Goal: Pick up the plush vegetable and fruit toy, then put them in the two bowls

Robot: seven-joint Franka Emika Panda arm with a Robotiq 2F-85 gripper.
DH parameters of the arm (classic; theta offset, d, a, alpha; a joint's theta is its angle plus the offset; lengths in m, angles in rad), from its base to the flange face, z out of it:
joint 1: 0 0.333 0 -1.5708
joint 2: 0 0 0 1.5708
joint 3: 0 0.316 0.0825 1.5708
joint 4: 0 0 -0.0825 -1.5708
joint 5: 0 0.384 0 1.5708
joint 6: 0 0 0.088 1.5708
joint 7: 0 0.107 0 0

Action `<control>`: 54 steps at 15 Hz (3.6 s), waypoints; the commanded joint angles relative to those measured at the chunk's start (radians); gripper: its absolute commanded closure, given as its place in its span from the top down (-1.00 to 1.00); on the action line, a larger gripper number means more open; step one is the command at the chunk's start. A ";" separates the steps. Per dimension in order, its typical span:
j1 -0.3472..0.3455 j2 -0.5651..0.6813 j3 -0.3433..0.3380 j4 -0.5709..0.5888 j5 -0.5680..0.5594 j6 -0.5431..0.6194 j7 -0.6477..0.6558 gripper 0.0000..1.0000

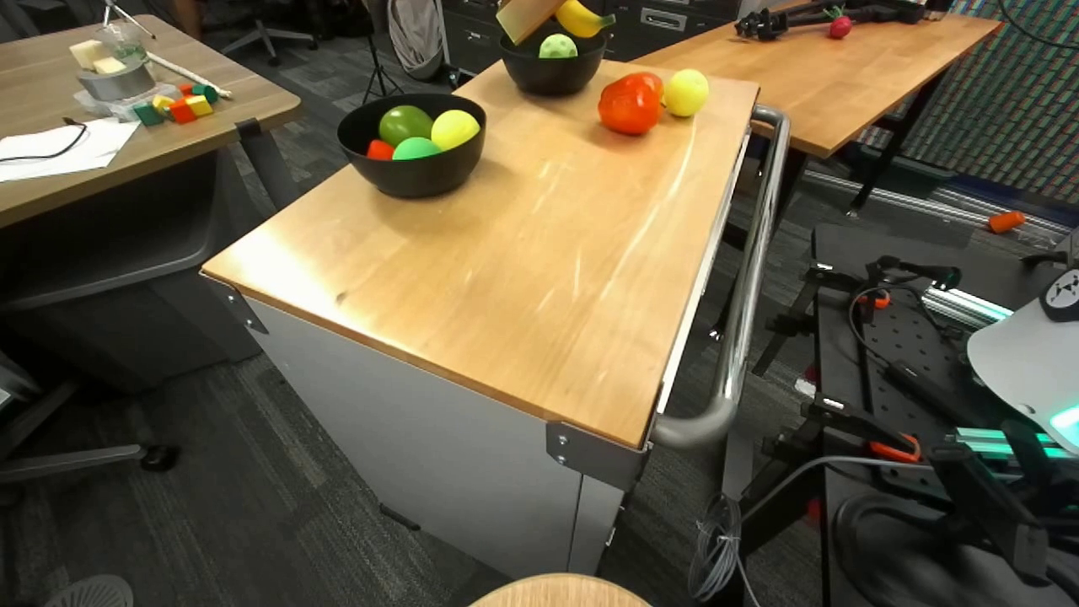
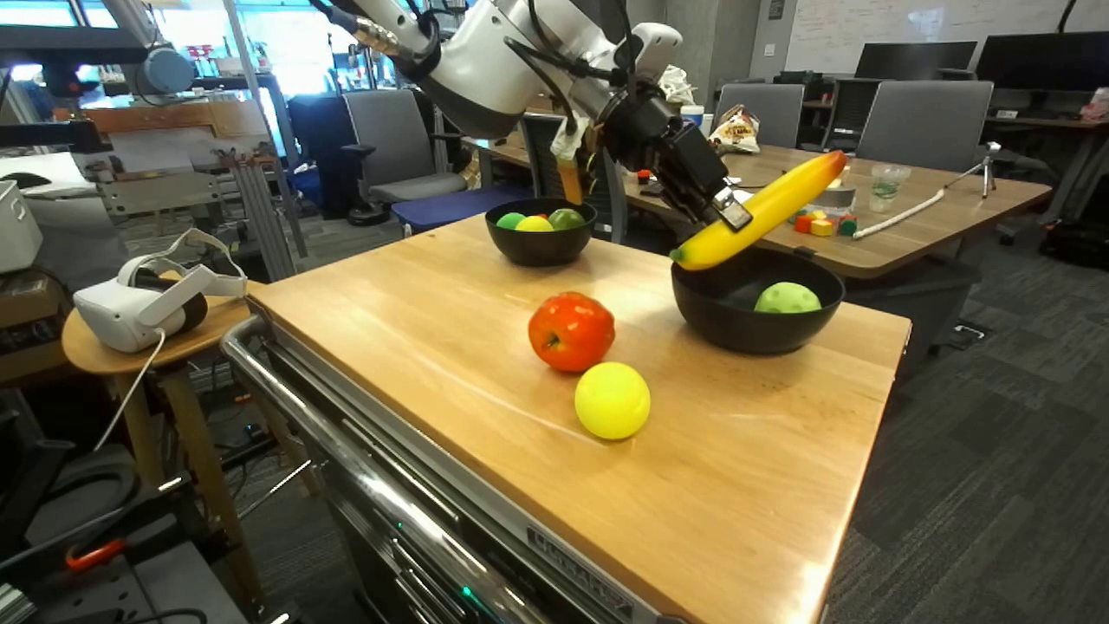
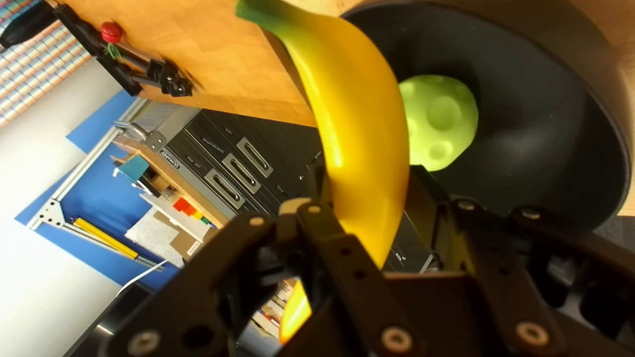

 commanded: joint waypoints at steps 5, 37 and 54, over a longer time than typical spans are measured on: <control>0.014 0.145 -0.024 0.187 0.002 -0.043 -0.028 -0.68; 0.078 -0.639 0.153 -0.581 0.427 0.535 -0.090 1.00; 0.143 -0.499 0.225 -0.436 0.592 0.002 -0.473 1.00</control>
